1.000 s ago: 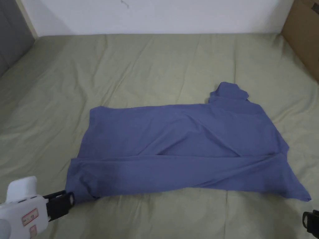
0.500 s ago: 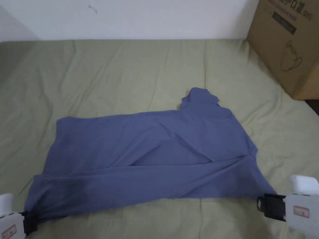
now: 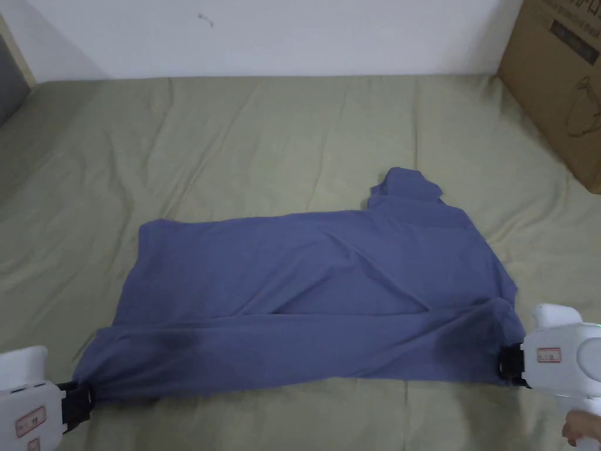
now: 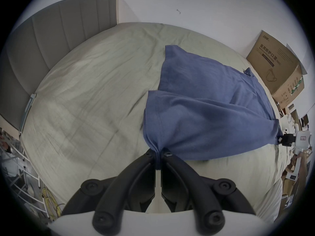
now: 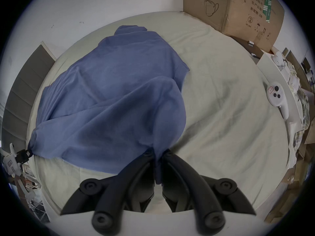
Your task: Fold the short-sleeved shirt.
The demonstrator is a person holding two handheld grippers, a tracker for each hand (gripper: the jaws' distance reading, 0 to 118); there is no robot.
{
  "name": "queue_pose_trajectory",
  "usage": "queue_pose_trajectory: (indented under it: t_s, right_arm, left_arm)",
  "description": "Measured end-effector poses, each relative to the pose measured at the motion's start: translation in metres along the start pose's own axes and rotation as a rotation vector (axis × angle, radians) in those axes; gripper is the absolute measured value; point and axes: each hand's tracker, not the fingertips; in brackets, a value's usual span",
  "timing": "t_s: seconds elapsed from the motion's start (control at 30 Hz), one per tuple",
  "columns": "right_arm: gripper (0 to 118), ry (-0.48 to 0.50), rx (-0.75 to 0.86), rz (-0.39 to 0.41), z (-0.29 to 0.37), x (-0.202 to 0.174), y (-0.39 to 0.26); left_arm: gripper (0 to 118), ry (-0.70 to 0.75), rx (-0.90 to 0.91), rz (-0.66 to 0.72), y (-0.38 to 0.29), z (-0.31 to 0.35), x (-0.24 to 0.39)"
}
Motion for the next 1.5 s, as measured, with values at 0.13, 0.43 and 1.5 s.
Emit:
queue_pose_trajectory:
  t_s: [0.13,0.43,1.5]
  right_arm:
    - [6,0.084,0.035,-0.072,0.037,0.026,-0.004]
    - [6,0.073,-0.014,-0.059,0.087,0.055,-0.081]
    - [24,0.079,0.243,0.017,0.044,0.015,0.036]
  left_arm:
    - [4,-0.025,0.015,-0.012,0.006,0.024,-0.009]
    - [4,-0.012,-0.047,-0.090,-0.056,0.064,-0.016]
    - [0,-0.106,0.096,-0.035,0.017,0.036,0.045]
